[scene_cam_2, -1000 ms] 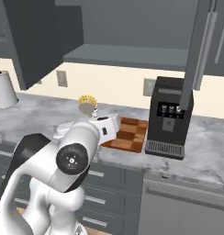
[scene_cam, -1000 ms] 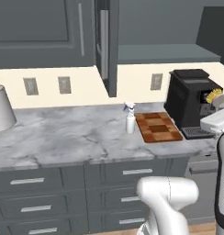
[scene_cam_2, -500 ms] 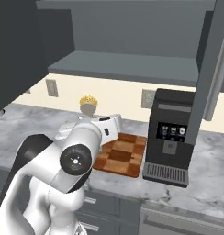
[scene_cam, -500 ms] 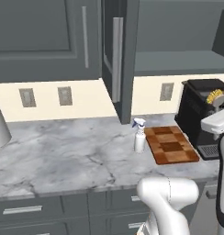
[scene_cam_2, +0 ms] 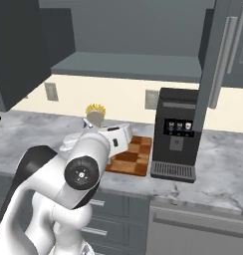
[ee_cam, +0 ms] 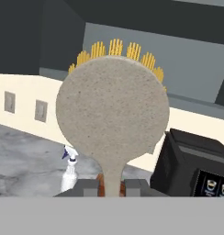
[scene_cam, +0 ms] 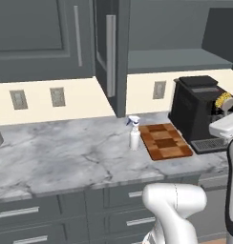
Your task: Grab the spray bottle from the cabinet, then place it next to the cutting board for sanitizing. Then grab the dish brush from the countertop next to the sink and place it next to the cutting board.
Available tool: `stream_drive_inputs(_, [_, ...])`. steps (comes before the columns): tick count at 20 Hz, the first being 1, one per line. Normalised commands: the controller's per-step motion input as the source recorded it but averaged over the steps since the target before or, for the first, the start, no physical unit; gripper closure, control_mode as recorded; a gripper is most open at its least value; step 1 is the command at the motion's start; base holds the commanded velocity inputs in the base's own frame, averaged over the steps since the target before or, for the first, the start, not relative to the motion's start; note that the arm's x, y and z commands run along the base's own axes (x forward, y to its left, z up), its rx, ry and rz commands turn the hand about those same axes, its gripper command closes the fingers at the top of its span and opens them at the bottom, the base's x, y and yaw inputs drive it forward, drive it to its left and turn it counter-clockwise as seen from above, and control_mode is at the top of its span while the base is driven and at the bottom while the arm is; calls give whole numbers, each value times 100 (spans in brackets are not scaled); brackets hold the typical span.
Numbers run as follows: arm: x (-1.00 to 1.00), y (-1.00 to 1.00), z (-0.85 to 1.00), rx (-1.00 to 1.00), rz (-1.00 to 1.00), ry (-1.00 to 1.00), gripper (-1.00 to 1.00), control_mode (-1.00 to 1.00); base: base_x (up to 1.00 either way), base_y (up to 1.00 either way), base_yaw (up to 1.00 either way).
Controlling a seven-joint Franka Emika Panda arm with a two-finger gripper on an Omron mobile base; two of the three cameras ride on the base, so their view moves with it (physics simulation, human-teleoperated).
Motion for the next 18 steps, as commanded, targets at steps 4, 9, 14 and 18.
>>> stream_drive_inputs(4, [0, 0, 0, 0, 0, 0, 100, 100, 21, 0, -2])
stream_drive_inputs(9, [11, 0, -6, 0, 1, 5, 100, -100, 31, 0, 0])
stream_drive_inputs(14, [78, 19, -53, -1, 15, 66, 100, -100, 0, 0, 0])
stream_drive_inputs(18, [58, 18, -63, -19, 17, 57, 100, -100, 0, 0, 0])
